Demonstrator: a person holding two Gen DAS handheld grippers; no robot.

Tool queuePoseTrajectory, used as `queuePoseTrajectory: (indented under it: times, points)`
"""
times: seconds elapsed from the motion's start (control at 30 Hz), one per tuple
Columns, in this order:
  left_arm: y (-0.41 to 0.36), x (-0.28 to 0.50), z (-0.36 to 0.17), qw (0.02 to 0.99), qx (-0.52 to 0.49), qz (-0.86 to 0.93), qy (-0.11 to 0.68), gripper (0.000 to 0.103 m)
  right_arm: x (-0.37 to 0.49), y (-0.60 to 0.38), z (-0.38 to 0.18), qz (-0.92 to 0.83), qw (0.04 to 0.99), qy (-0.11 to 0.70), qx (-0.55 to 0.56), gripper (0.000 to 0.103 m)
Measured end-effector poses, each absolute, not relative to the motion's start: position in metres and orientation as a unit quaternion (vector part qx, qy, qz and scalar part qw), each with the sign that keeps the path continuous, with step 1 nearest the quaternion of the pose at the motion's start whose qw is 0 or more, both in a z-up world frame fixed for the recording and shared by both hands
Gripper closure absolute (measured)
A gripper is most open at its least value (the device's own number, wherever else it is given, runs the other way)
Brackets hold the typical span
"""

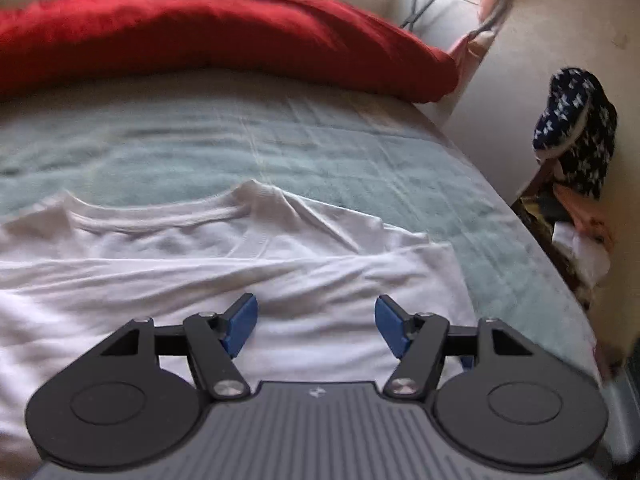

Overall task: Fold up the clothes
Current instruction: 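Withdraw the open left gripper from the shirt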

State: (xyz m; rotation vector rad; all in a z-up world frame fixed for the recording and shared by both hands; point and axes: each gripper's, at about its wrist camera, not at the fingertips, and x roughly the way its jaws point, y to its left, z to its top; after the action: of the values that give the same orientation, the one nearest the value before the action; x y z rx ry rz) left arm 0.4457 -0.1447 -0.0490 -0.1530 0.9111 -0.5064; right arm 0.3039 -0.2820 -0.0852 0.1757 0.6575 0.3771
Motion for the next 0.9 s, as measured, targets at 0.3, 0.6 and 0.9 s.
queuePoseTrajectory:
  times: [0.3, 0.6, 0.9]
  points:
    - [-0.141, 0.436, -0.023, 0.877, -0.071, -0.253, 0.402, 0.034, 0.304, -0.281, -0.087, 0.188, 0.926, 0.318, 0.081, 0.0]
    - [-0.093, 0.351, -0.051, 0.89, 0.02, -0.223, 0.397, 0.032, 0.305, -0.285, -0.088, 0.193, 0.925, 0.314, 0.092, 0.0]
    - [-0.079, 0.379, -0.023, 0.916, 0.012, -0.186, 0.355, 0.027, 0.298, -0.28, -0.073, 0.183, 0.93, 0.31, 0.069, 0.0]
